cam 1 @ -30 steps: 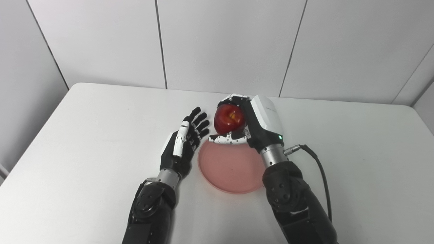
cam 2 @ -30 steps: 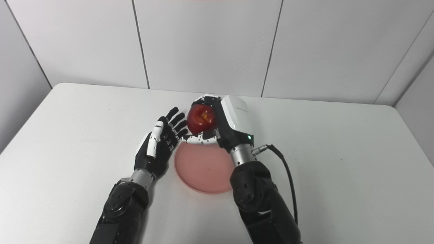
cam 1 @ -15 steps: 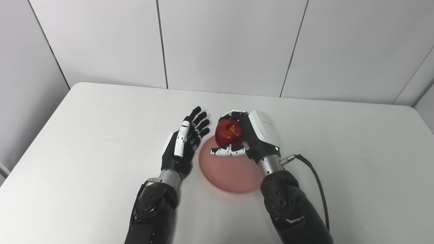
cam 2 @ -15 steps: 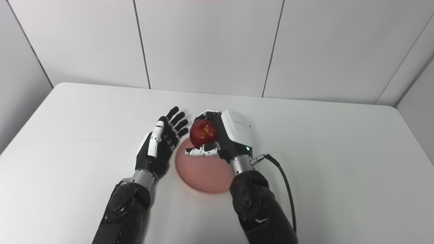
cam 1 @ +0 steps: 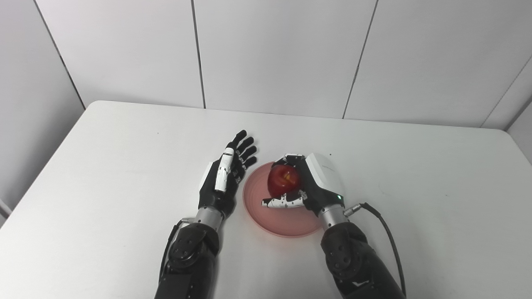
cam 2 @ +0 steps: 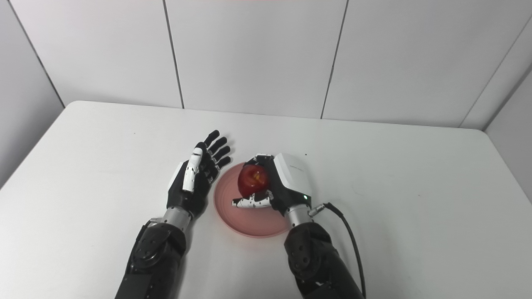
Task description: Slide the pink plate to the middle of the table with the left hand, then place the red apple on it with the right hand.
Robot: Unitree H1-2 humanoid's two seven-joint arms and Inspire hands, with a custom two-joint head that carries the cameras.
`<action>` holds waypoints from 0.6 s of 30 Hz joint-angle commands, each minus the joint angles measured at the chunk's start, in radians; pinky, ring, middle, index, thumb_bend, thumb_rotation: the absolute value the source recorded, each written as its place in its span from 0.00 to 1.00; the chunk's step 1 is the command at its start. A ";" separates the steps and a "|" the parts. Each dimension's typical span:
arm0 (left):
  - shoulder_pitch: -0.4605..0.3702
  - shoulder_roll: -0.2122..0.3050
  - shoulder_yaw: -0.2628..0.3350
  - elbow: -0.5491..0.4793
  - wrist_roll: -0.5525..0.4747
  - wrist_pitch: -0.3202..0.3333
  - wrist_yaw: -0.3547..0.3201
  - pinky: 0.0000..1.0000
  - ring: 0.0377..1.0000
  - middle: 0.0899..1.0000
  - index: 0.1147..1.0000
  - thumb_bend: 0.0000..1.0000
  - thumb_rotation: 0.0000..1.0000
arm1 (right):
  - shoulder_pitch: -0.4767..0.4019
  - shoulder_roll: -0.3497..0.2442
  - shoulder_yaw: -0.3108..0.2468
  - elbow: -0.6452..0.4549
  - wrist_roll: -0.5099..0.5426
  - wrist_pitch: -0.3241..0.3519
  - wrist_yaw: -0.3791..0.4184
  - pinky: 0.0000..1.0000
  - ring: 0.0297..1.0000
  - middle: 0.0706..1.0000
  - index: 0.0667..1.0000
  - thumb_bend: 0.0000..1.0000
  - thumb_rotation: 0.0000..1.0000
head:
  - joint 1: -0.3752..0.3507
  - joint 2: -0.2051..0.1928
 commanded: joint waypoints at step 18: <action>0.033 -0.002 0.004 0.035 0.014 0.034 0.024 0.90 0.91 0.91 0.89 0.36 1.00 | -0.017 -0.011 0.020 -0.020 -0.016 -0.034 0.004 0.30 0.39 0.47 0.45 0.52 0.14 | -0.003 -0.001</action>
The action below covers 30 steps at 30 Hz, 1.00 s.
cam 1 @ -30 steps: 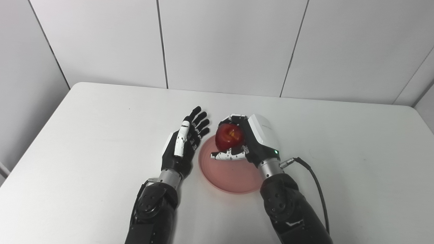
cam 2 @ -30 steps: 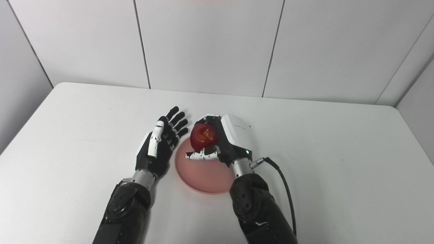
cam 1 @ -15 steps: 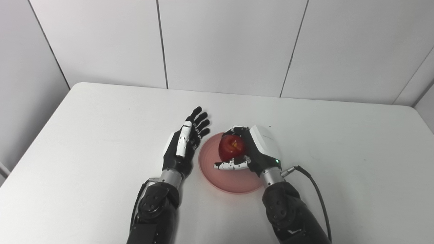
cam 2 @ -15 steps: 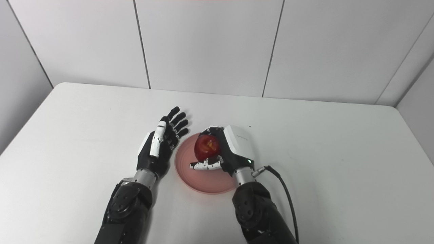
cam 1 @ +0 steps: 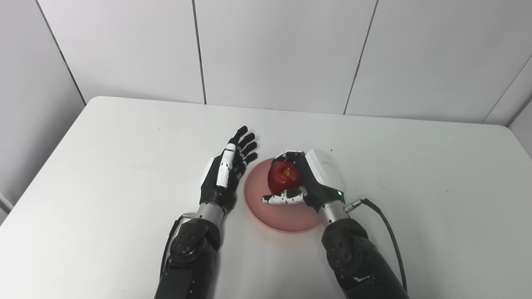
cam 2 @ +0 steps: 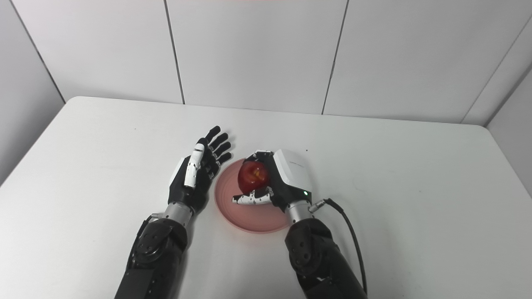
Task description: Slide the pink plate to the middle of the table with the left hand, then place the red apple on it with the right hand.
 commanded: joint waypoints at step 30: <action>0.034 0.011 -0.004 0.029 0.006 0.049 0.014 0.95 0.93 0.92 0.91 0.38 1.00 | -0.014 -0.018 -0.017 -0.063 0.037 -0.068 0.028 0.66 0.71 0.74 0.75 1.00 0.40 | -0.005 -0.003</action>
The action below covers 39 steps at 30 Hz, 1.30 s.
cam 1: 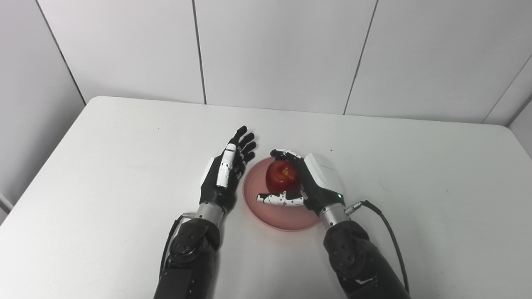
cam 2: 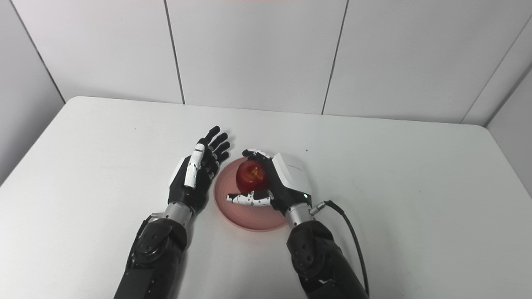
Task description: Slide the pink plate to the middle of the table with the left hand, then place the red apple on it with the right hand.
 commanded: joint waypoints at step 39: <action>0.034 0.007 0.014 0.049 -0.001 0.028 0.002 0.91 0.91 0.92 0.90 0.36 1.00 | 0.033 -0.048 -0.223 -0.289 0.052 -0.111 -0.073 0.66 0.73 0.75 0.77 1.00 0.62 | -0.009 -0.007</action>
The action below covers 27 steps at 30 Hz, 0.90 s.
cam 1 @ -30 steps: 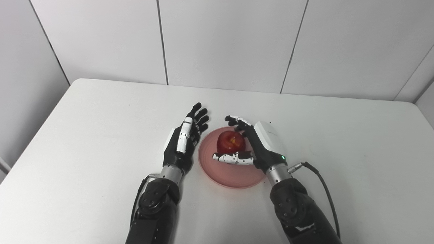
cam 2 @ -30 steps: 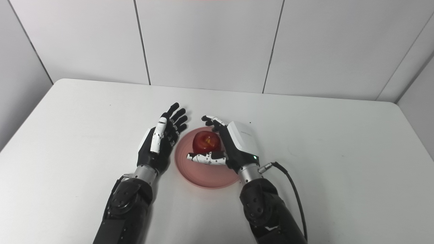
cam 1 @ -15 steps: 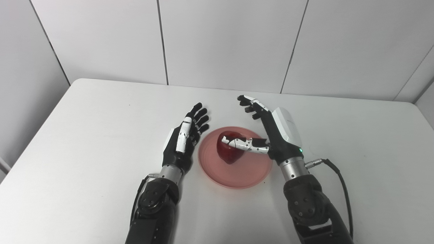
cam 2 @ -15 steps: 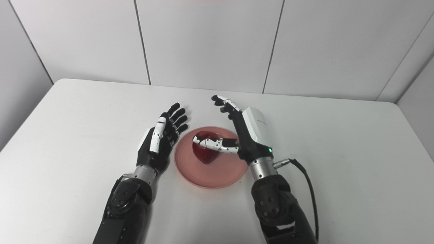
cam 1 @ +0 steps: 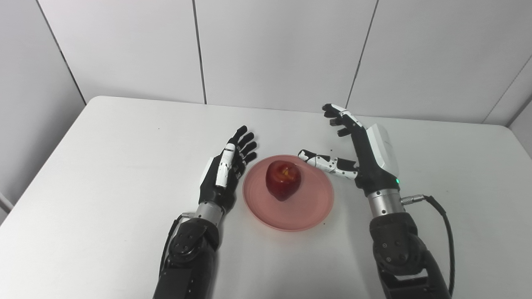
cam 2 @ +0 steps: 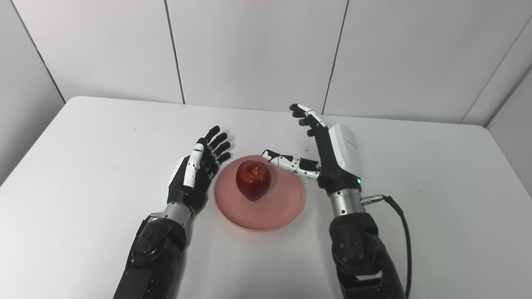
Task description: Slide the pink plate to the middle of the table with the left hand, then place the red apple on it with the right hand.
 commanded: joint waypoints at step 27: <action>0.038 0.009 0.004 0.037 0.005 0.033 0.016 0.91 0.91 0.92 0.90 0.37 1.00 | 0.105 0.039 -0.120 0.032 0.134 -0.058 -0.059 0.73 0.79 0.81 0.83 0.97 1.00 | 0.015 -0.010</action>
